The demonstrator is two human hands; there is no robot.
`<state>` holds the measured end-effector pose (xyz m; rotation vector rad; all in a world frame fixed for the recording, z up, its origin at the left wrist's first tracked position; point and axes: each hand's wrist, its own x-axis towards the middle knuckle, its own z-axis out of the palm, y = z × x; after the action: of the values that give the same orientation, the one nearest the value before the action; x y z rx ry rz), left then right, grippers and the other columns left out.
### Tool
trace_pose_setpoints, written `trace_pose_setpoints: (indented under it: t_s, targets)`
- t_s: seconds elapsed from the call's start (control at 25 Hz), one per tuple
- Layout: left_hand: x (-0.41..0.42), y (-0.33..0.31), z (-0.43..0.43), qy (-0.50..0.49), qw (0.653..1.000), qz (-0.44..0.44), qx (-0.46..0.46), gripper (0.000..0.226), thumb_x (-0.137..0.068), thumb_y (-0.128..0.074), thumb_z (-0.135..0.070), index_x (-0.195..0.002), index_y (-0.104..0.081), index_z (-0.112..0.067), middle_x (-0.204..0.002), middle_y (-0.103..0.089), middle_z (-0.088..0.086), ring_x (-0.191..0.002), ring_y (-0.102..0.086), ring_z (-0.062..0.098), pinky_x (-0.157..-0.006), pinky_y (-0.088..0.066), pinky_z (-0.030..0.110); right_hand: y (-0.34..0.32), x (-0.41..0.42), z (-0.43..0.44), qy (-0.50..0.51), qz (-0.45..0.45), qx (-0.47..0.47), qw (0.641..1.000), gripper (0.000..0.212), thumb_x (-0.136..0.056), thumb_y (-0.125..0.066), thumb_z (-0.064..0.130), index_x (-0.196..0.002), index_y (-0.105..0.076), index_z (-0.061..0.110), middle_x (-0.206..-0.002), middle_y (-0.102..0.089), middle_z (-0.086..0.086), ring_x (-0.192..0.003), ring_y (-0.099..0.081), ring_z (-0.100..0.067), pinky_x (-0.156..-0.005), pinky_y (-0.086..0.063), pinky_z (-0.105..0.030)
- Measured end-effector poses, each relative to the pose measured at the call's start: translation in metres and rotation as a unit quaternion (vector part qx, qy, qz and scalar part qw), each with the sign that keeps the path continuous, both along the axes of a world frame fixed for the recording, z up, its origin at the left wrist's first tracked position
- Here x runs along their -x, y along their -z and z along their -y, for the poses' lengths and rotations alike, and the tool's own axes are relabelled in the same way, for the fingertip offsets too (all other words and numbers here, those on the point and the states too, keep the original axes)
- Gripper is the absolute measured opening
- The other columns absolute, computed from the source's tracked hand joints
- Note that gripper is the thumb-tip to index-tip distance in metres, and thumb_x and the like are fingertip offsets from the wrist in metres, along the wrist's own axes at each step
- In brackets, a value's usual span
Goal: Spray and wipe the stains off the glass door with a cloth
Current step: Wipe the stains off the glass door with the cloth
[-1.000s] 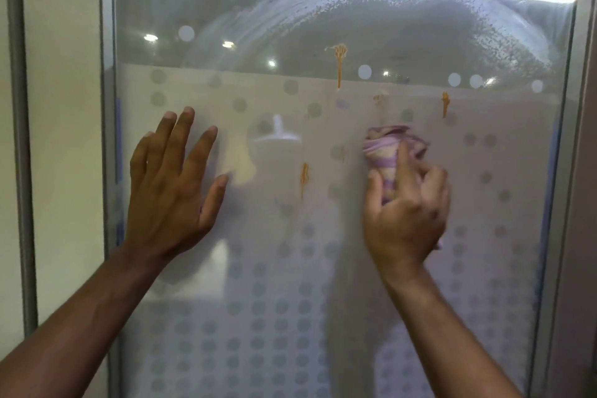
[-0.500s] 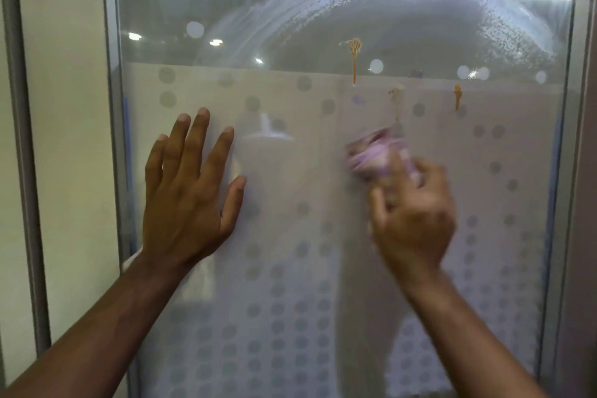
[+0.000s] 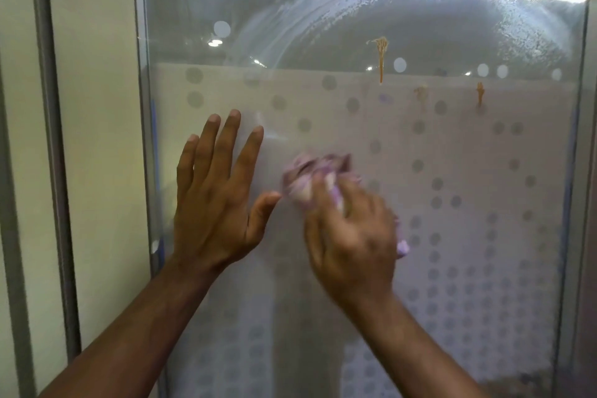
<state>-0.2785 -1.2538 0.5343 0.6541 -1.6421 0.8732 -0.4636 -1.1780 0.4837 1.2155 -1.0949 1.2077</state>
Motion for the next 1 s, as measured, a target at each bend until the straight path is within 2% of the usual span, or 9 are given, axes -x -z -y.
trace_pose_setpoints:
  t_s: [0.12,0.2,0.4,0.48,0.56,0.68,0.84,0.92,1.0]
  targets:
    - [-0.003,0.000,0.000,0.042,0.999,0.000,0.006,0.091,-0.104,-0.008,-0.073,-0.167,-0.036,-0.014,-0.178,-0.026,0.016,-0.167,-0.019,0.037,-0.133,-0.016,0.055,0.051,-0.011,-0.004,0.003,-0.110,-0.041,0.993,0.042,-0.099,-0.068,0.011,-0.140,-0.069,0.020,-0.130,-0.072,-0.015,-0.099,-0.069,-0.041,-0.083,-0.055,-0.047]
    - [-0.004,0.000,0.000,0.059,0.998,-0.001,0.011,0.094,-0.103,-0.006,-0.075,-0.166,-0.038,-0.014,-0.177,-0.028,0.016,-0.167,-0.020,0.037,-0.133,-0.017,0.056,0.050,0.001,-0.004,0.026,-0.128,-0.030,0.991,0.047,-0.100,-0.069,0.010,-0.143,-0.066,0.027,-0.136,-0.071,-0.012,-0.101,-0.070,-0.039,-0.083,-0.055,-0.046]
    - [-0.005,0.000,0.000,0.051,0.999,0.000,0.007,0.092,-0.103,-0.011,-0.075,-0.166,-0.039,-0.015,-0.176,-0.030,0.016,-0.166,-0.021,0.038,-0.132,-0.020,0.059,-0.048,0.033,0.005,0.075,-0.008,0.065,0.995,0.044,-0.096,-0.075,0.012,-0.138,-0.070,0.023,-0.125,-0.073,-0.015,-0.087,-0.067,-0.042,-0.072,-0.053,-0.046]
    - [-0.003,0.000,0.000,0.045,0.999,-0.001,0.004,0.090,-0.104,-0.013,-0.074,-0.166,-0.039,-0.015,-0.176,-0.030,0.016,-0.166,-0.021,0.038,-0.132,-0.020,0.060,-0.087,0.037,0.005,0.056,0.066,0.070,0.994,0.047,-0.096,-0.071,0.018,-0.142,-0.067,0.022,-0.126,-0.070,-0.016,-0.091,-0.066,-0.042,-0.075,-0.054,-0.046]
    - [-0.003,0.000,0.001,0.049,0.999,-0.002,0.002,0.090,-0.104,-0.013,-0.074,-0.166,-0.040,-0.014,-0.176,-0.030,0.016,-0.166,-0.021,0.038,-0.133,-0.019,0.058,-0.099,0.030,0.006,0.030,0.099,0.070,0.992,0.049,-0.095,-0.069,0.019,-0.144,-0.065,0.022,-0.127,-0.069,-0.015,-0.094,-0.064,-0.040,-0.079,-0.053,-0.045]
    - [-0.003,0.001,0.001,0.061,0.998,-0.005,0.006,0.093,-0.103,-0.010,-0.076,-0.165,-0.041,-0.012,-0.176,-0.031,0.016,-0.166,-0.021,0.037,-0.133,-0.018,0.057,-0.066,0.003,0.006,0.034,0.001,0.057,0.998,0.041,-0.098,-0.065,0.012,-0.138,-0.070,0.019,-0.129,-0.070,-0.016,-0.092,-0.065,-0.041,-0.079,-0.053,-0.047]
    - [-0.004,0.001,0.002,0.063,0.998,-0.002,0.008,0.096,-0.103,-0.010,-0.076,-0.164,-0.042,-0.010,-0.176,-0.031,0.017,-0.166,-0.022,0.038,-0.133,-0.019,0.058,0.009,-0.011,-0.003,0.009,-0.149,-0.008,0.989,0.035,-0.104,-0.067,0.015,-0.138,-0.071,0.023,-0.128,-0.073,-0.012,-0.097,-0.069,-0.036,-0.078,-0.053,-0.045]
    - [-0.004,0.001,0.003,0.052,0.999,0.001,0.007,0.092,-0.104,-0.014,-0.074,-0.163,-0.044,-0.011,-0.176,-0.030,0.017,-0.166,-0.022,0.038,-0.133,-0.019,0.057,0.010,0.000,-0.003,0.031,-0.175,-0.008,0.984,0.038,-0.104,-0.068,0.016,-0.140,-0.069,0.027,-0.130,-0.073,-0.011,-0.098,-0.070,-0.036,-0.076,-0.052,-0.044]
    - [-0.003,0.002,0.002,0.028,1.000,0.001,0.008,0.082,-0.106,-0.024,-0.068,-0.161,-0.048,-0.012,-0.176,-0.030,0.018,-0.166,-0.022,0.038,-0.133,-0.018,0.057,-0.019,0.015,0.001,0.057,-0.148,0.019,0.987,0.038,-0.102,-0.068,0.016,-0.138,-0.071,0.027,-0.128,-0.074,-0.013,-0.091,-0.069,-0.039,-0.072,-0.051,-0.044]
